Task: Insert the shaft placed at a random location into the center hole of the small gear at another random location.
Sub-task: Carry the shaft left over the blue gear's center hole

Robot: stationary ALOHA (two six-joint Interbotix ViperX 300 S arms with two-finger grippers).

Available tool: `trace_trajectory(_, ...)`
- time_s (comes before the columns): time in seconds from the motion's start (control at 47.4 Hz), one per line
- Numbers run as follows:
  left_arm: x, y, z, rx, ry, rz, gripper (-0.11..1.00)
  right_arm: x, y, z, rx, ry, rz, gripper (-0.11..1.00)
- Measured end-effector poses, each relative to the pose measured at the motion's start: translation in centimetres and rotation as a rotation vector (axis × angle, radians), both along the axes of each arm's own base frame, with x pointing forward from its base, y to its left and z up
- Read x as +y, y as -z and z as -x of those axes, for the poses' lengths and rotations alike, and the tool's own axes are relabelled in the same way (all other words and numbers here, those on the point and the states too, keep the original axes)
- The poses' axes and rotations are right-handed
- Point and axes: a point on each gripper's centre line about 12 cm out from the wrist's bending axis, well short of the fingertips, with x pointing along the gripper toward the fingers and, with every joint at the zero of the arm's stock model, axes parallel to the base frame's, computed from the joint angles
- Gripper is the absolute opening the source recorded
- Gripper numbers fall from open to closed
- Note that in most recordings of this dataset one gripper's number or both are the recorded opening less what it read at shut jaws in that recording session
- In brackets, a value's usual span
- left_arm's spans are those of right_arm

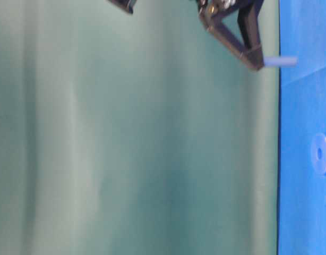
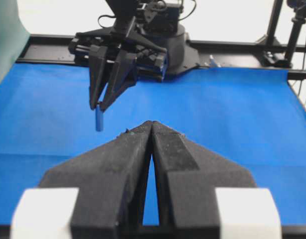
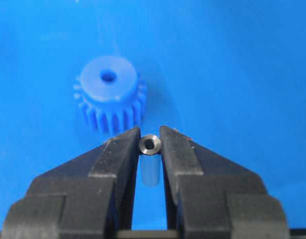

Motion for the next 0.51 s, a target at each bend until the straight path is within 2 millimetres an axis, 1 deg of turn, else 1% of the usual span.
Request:
trace_trajectory(0.338, 0.0, 0.0, 0.0, 0.002, -0.001, 0.002, 0.00, -0.2, -0.2, -5.8, 0.009, -0.028, -0.004, 0.03)
trace_trajectory(0.506, 0.0, 0.1, 0.0, 0.006, -0.001, 0.002, 0.00, -0.1, -0.1, -7.8, 0.018, -0.042, -0.008, 0.03)
